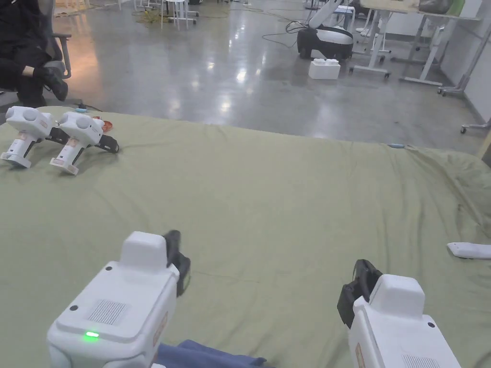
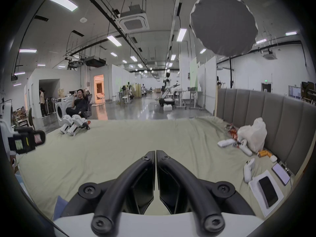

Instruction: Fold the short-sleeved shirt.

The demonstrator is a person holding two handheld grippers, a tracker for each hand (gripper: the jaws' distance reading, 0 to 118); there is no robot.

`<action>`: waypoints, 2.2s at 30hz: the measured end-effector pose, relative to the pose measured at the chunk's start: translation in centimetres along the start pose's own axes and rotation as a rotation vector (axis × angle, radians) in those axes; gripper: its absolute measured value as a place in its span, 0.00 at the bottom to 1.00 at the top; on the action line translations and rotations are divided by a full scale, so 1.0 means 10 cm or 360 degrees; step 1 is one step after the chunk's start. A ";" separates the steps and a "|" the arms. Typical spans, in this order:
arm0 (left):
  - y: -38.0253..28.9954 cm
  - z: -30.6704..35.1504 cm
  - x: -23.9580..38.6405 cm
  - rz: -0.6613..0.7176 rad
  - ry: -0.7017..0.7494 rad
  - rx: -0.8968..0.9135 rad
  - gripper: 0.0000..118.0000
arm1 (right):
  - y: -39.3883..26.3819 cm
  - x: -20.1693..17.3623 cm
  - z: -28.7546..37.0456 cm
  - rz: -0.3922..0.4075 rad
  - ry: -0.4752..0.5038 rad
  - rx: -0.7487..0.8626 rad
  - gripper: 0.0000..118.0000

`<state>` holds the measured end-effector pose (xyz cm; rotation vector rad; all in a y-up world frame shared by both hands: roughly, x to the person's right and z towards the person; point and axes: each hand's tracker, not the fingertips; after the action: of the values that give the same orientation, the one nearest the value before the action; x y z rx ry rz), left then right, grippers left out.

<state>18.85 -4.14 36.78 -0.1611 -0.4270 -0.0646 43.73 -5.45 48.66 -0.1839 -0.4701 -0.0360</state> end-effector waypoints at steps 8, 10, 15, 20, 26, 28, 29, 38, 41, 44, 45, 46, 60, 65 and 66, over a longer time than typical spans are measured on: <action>0.08 -0.01 -0.18 -0.0001 0.0192 0.0146 0.01 | 0.20 -0.05 0.00 0.0059 -0.0099 0.0181 0.01; 0.07 -0.02 -0.23 0.0009 0.0192 0.0136 0.01 | 0.22 -0.04 -0.03 0.0063 -0.0116 0.0181 0.01; -0.02 0.01 -0.38 0.0065 0.0160 0.0056 0.01 | 0.13 -0.03 0.04 0.0035 -0.0091 0.0088 0.01; -0.28 0.10 -0.57 0.0070 0.0133 -0.0089 0.01 | -0.37 -0.33 0.34 0.0088 0.0155 -0.0206 0.01; -0.67 0.27 -0.84 0.0171 0.0139 -0.0310 0.01 | -1.07 -0.92 0.53 0.0185 0.0412 -0.0504 0.01; -0.77 0.33 -0.90 0.0200 0.0128 -0.0354 0.01 | -1.22 -1.03 0.51 0.0235 0.0417 -0.0528 0.01; -0.82 0.36 -0.94 0.0231 0.0119 -0.0390 0.01 | -1.30 -1.08 0.48 0.0252 0.0414 -0.0549 0.01; -1.13 0.40 -1.24 0.0587 -0.0200 -0.0744 0.15 | -1.80 -1.12 0.29 0.0365 0.0359 -0.0668 0.01; -1.19 0.30 -1.42 0.0784 -0.0384 -0.0866 0.33 | -1.79 -1.11 0.29 0.0395 0.0346 -0.0642 0.01; -1.24 0.17 -1.56 0.0867 -0.0553 -0.0937 0.63 | -1.82 -1.05 0.26 0.0336 0.0329 -0.0653 0.01; -1.27 0.12 -1.61 0.0900 -0.0623 -0.0961 0.67 | -1.82 -1.03 0.25 0.0330 0.0326 -0.0656 0.01; -1.28 0.06 -1.63 0.0928 -0.0684 -0.1027 0.71 | -1.82 -1.02 0.25 0.0321 0.0323 -0.0659 0.01; -1.77 -0.69 -1.39 0.1214 -0.1281 -0.1494 0.69 | -1.80 -0.97 0.23 0.0299 0.0348 -0.0686 0.01; -1.89 -0.82 -1.26 0.1228 -0.1243 -0.1532 0.34 | -1.81 -0.97 0.23 0.0295 0.0342 -0.0688 0.01; -1.84 -0.69 -1.12 0.1226 -0.1237 -0.1521 0.31 | -1.81 -0.97 0.23 0.0294 0.0342 -0.0687 0.01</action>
<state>9.73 -23.15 28.59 -1.3083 -1.0583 0.5837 32.71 -22.93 49.32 -0.6399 -0.2243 0.0242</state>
